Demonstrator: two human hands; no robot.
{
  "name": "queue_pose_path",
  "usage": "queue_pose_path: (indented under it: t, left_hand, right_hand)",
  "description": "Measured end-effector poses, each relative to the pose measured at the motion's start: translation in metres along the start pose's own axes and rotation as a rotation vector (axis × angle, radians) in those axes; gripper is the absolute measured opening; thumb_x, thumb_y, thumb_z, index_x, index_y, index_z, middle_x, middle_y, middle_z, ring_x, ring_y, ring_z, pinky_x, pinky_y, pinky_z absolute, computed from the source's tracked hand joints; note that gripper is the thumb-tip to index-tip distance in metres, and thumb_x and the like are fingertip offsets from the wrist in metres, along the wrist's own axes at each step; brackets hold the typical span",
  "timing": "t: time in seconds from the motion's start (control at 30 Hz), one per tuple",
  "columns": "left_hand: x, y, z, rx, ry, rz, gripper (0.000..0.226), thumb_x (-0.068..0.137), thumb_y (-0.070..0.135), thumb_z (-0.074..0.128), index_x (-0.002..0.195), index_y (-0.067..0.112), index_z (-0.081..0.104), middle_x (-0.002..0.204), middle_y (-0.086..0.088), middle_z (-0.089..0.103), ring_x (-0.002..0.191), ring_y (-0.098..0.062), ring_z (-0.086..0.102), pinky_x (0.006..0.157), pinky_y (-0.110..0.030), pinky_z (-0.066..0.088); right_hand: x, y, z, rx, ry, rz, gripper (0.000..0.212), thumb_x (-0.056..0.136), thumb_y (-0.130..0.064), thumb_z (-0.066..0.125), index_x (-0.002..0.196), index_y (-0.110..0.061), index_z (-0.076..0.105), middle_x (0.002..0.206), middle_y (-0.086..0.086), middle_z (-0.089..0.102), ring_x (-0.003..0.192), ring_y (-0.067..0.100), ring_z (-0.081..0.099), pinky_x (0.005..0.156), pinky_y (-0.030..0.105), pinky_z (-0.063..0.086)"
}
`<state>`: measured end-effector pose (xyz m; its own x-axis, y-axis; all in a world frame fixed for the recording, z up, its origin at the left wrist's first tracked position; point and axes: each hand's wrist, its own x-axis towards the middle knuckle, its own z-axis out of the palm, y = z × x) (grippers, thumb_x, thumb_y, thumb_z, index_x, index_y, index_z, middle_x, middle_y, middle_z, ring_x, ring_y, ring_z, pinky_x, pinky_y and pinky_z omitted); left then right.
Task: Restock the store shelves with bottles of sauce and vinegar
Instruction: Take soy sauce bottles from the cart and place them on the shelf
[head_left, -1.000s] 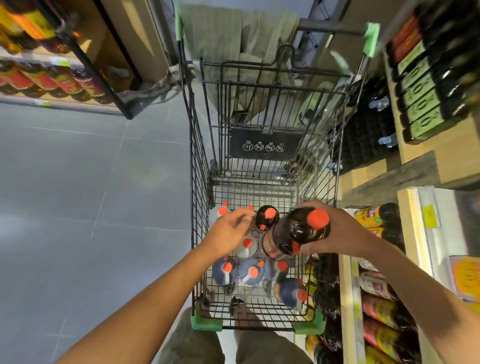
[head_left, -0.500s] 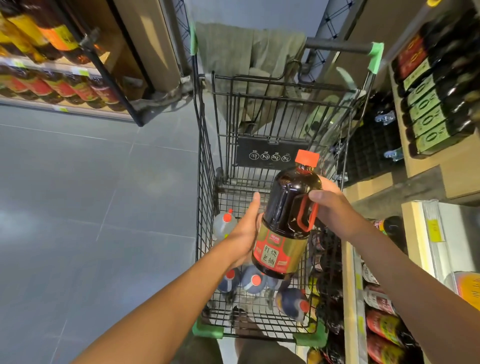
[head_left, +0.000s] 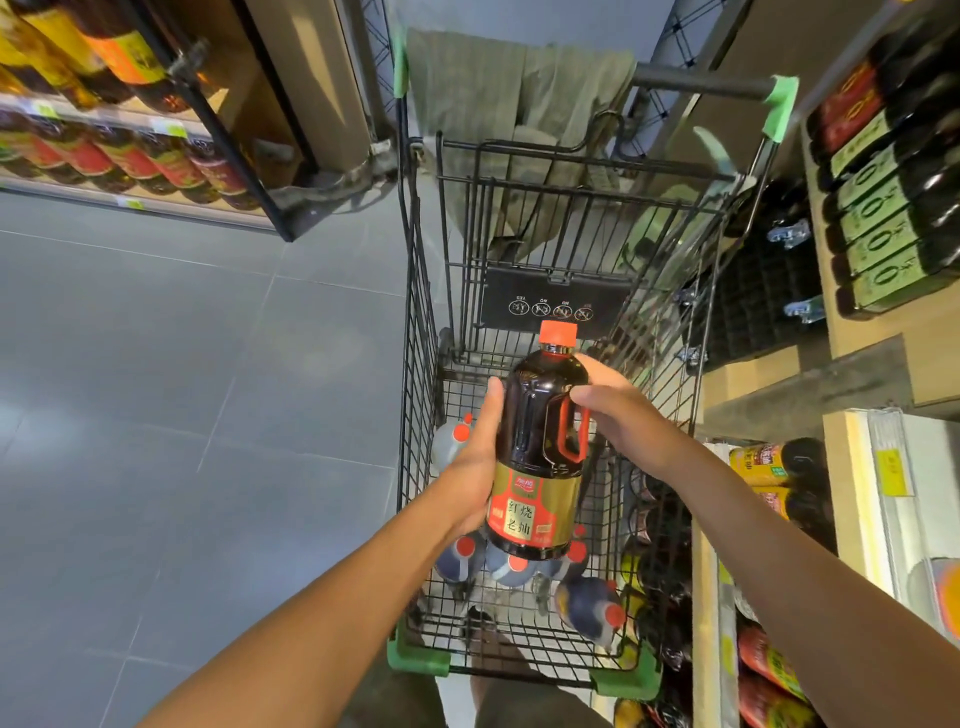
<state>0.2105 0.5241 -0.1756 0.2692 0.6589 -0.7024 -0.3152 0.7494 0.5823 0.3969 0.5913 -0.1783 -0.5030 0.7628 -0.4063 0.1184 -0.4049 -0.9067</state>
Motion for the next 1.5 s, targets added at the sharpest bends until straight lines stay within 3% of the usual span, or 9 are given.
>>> queue_pose_path:
  t: [0.17,0.33,0.47,0.67,0.8,0.9,1.03,1.23,1.5]
  left_hand:
    - [0.002,-0.014,-0.024,-0.039,-0.024,0.055,0.091,0.077,0.092,0.037,0.135,0.028,0.068,0.136,-0.016,0.068,0.128,-0.033,0.064,0.104,-0.049,0.054]
    - [0.002,-0.027,-0.049,-0.088,0.018,0.063,0.095,0.079,0.093,0.042,0.144,0.025,0.059,0.141,-0.023,0.062,0.132,-0.045,0.057,0.111,-0.066,0.043]
    - [0.002,-0.032,-0.065,-0.103,0.049,0.064,0.086,0.079,0.09,0.049,0.136,0.028,0.066,0.132,-0.021,0.068,0.119,-0.037,0.069,0.09,-0.046,0.06]
    - [0.002,-0.038,-0.079,-0.168,0.116,0.046,0.087,0.079,0.089,0.048,0.135,0.026,0.067,0.134,-0.02,0.067,0.122,-0.036,0.067,0.091,-0.043,0.059]
    - [0.003,-0.039,-0.087,-0.154,0.164,0.024,0.086,0.093,0.08,0.028,0.149,0.02,0.054,0.141,-0.02,0.062,0.127,-0.036,0.063,0.101,-0.048,0.054]
    - [0.003,-0.041,-0.093,-0.1,0.204,0.034,0.084,0.091,0.081,0.031,0.148,0.023,0.055,0.139,-0.019,0.064,0.128,-0.036,0.063,0.104,-0.049,0.053]
    - [0.002,-0.044,-0.1,-0.051,0.201,0.047,0.082,0.084,0.084,0.039,0.142,0.03,0.059,0.136,-0.016,0.067,0.127,-0.035,0.064,0.107,-0.054,0.051]
    - [0.001,-0.047,-0.103,-0.015,0.162,0.009,0.077,0.084,0.078,0.044,0.14,0.026,0.058,0.129,-0.012,0.072,0.12,-0.031,0.069,0.094,-0.04,0.06]
    - [-0.005,-0.035,-0.087,0.023,0.151,0.011,0.08,0.08,0.084,0.049,0.134,0.027,0.066,0.128,-0.019,0.071,0.12,-0.037,0.068,0.104,-0.052,0.053]
  right_hand:
    - [0.012,0.042,-0.011,-0.006,0.235,0.098,0.058,0.096,-0.062,0.043,0.143,-0.028,0.053,0.138,-0.001,0.065,0.128,0.02,0.059,0.104,0.037,0.046]
    - [0.019,0.125,-0.021,-0.236,0.556,0.55,0.042,0.101,-0.037,0.06,0.122,0.0,0.063,0.121,0.022,0.068,0.114,0.037,0.064,0.092,0.041,0.049]
    - [0.021,0.166,-0.011,-0.445,0.472,0.725,0.068,0.086,-0.043,0.077,0.14,-0.01,0.052,0.135,0.013,0.062,0.125,0.033,0.058,0.095,0.034,0.045]
    - [0.048,0.202,0.014,-0.315,0.603,0.654,0.08,0.071,-0.037,0.093,0.135,-0.008,0.054,0.126,0.016,0.066,0.12,0.035,0.063,0.097,0.041,0.052]
    - [0.065,0.217,0.022,-0.206,0.744,0.52,0.052,0.066,-0.03,0.094,0.099,-0.03,0.054,0.1,0.004,0.067,0.094,0.021,0.064,0.078,0.03,0.047]
    - [0.073,0.225,0.023,-0.205,0.835,0.501,0.062,0.067,-0.035,0.094,0.112,-0.022,0.052,0.106,0.006,0.068,0.102,0.028,0.066,0.079,0.03,0.044]
    - [0.077,0.234,0.01,-0.39,0.764,0.533,0.076,0.066,-0.045,0.092,0.125,-0.017,0.055,0.118,0.014,0.071,0.108,0.036,0.067,0.079,0.032,0.045]
    - [0.051,0.216,-0.018,-0.607,0.6,0.446,0.077,0.061,-0.058,0.088,0.123,-0.026,0.057,0.112,0.004,0.072,0.105,0.031,0.067,0.082,0.038,0.053]
    - [-0.014,0.134,-0.053,-0.523,0.411,0.208,0.076,0.059,-0.036,0.096,0.121,-0.04,0.052,0.107,-0.014,0.07,0.105,0.014,0.066,0.088,0.025,0.052]
